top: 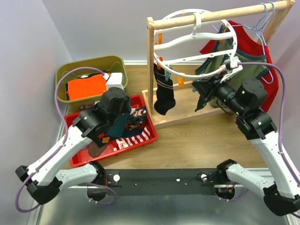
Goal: Clip the socks to the hanger
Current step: Pick up the sock from the bin, then clamp the sock onto the hanger.
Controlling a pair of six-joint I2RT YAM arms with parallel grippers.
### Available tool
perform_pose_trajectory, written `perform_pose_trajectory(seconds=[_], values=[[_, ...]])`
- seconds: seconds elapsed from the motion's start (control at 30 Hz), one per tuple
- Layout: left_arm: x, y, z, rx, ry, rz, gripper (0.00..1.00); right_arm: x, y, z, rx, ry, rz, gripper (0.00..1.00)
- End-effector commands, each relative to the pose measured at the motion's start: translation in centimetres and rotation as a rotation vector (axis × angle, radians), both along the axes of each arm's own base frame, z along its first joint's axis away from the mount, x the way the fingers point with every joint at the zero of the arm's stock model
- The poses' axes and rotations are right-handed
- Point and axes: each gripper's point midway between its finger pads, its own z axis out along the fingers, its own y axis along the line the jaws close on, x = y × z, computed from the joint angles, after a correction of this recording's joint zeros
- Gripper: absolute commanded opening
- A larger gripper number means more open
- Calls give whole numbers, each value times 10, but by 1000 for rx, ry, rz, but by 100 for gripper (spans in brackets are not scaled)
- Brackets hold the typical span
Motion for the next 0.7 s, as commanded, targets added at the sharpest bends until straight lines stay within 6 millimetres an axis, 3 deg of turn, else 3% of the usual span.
perform_pose_trajectory(seconds=[0.0,0.2,0.5,0.67], values=[[-3,-28,40,-169,-135,-148,0,-7,2,7,15,-4,31,9],[-19,-63,83,-322,-259,-372,0,-7,4,11,31,-8,37,10],[-40,-120,116,-523,-278,-609,0,-8,9,18,70,-14,58,10],[-50,-153,122,-561,-247,-675,0,-8,14,23,103,-14,77,10]])
